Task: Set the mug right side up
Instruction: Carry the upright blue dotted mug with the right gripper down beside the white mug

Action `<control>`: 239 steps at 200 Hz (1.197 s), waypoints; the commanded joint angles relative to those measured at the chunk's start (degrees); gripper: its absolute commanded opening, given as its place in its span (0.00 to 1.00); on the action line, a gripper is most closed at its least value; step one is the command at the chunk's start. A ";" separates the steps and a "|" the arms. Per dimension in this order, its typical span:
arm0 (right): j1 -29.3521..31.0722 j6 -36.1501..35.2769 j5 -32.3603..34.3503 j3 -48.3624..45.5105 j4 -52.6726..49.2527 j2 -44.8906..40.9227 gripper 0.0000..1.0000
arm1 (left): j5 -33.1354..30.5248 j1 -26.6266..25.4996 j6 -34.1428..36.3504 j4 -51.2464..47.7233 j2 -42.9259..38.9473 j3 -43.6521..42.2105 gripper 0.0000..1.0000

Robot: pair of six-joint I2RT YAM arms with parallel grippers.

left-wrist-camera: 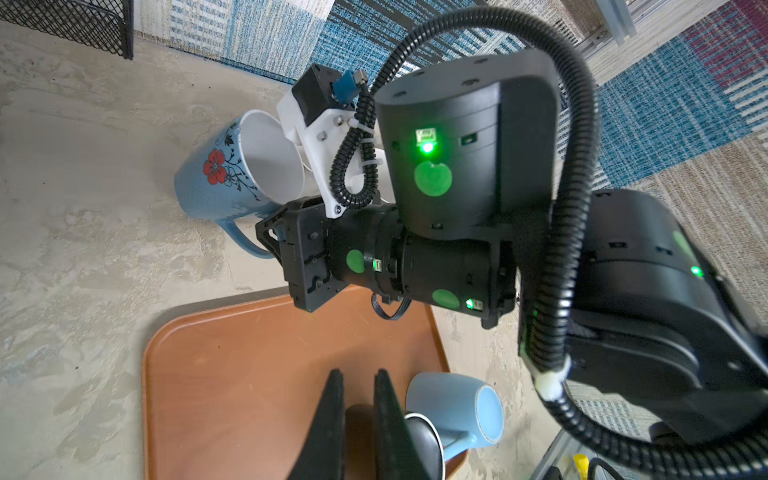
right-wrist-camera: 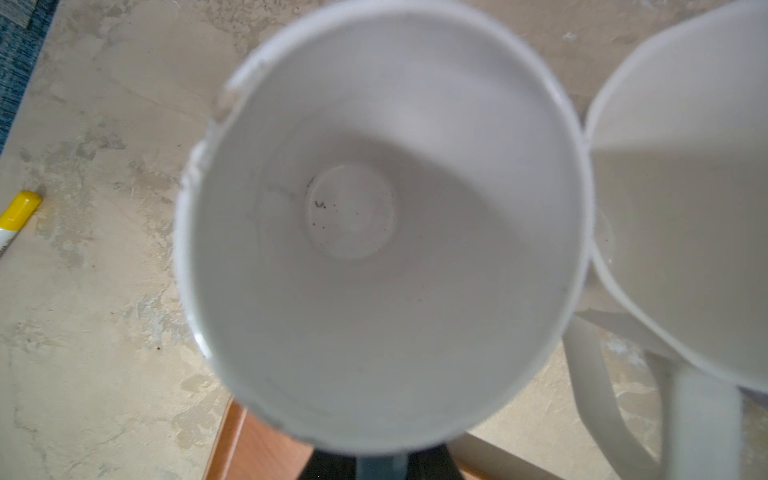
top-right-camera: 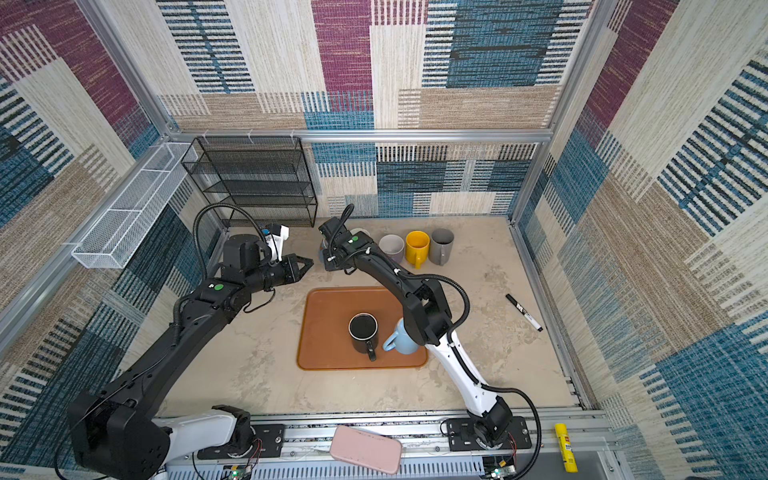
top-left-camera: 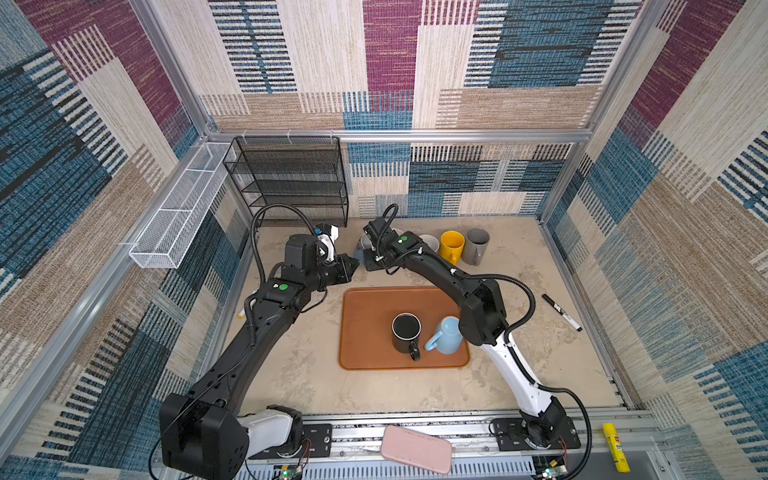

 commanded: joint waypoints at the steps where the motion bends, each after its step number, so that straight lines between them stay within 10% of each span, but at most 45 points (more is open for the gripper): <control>1: 0.36 -0.93 2.89 0.77 1.87 0.28 0.00 | 0.37 0.14 2.72 0.64 -0.16 -0.29 0.12; 239: 1.24 -5.21 4.32 4.55 -2.81 3.94 0.11 | -0.06 0.09 2.33 0.86 -0.67 -1.66 0.12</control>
